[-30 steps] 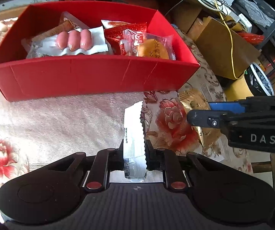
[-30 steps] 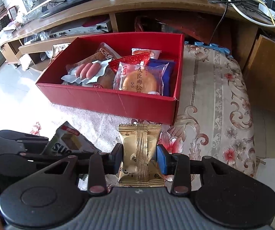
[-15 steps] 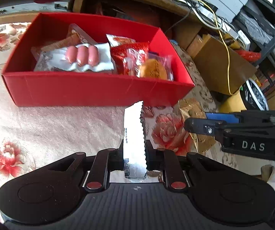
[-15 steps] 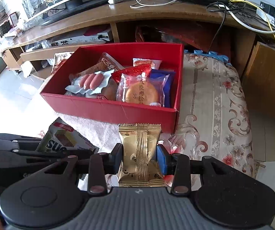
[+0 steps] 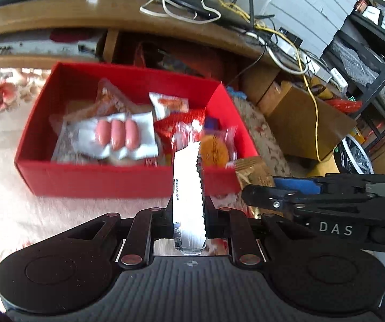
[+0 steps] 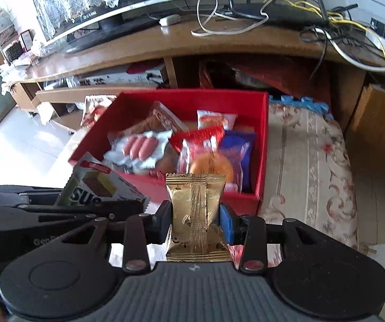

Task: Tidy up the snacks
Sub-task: 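Lift both held snacks and carry them over the red box, then lower the Kaprons bar and gold sweet into the box and open both tools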

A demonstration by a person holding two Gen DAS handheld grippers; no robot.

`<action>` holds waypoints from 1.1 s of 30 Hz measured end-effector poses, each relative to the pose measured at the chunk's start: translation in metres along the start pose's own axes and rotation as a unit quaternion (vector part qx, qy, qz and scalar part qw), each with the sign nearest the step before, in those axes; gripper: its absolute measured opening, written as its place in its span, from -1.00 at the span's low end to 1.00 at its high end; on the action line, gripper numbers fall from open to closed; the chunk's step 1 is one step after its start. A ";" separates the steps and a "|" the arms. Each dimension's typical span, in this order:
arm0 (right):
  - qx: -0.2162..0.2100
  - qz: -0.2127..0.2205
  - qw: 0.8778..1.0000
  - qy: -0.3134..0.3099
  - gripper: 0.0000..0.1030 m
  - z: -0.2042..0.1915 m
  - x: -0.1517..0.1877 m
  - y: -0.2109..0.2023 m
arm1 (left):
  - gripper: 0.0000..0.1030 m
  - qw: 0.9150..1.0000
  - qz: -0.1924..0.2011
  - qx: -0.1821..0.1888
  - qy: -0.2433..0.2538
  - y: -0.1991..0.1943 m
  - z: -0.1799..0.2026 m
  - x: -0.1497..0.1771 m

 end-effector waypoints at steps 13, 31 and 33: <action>-0.003 0.030 1.000 0.007 -0.28 -0.002 -0.049 -0.004 | -0.56 0.998 0.046 -0.028 0.010 -0.014 -0.003 -0.046; 0.015 0.018 1.000 0.009 -0.27 0.007 -0.087 0.031 | -0.59 0.996 0.049 -0.079 0.014 0.008 -0.019 -0.080; 0.017 0.017 1.000 0.010 -0.27 0.008 -0.089 0.035 | -0.59 0.995 0.047 -0.082 0.013 0.010 -0.021 -0.081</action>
Point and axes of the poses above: each gripper's, at about its wrist camera, not at the fingertips, and y roughly the way its jaws point, z to its right, x to its underside, the point moved 7 cm from there along y, roughly the way its jaws point, and after that the axes turned 15 degrees about -z, right-handed, at the moved point
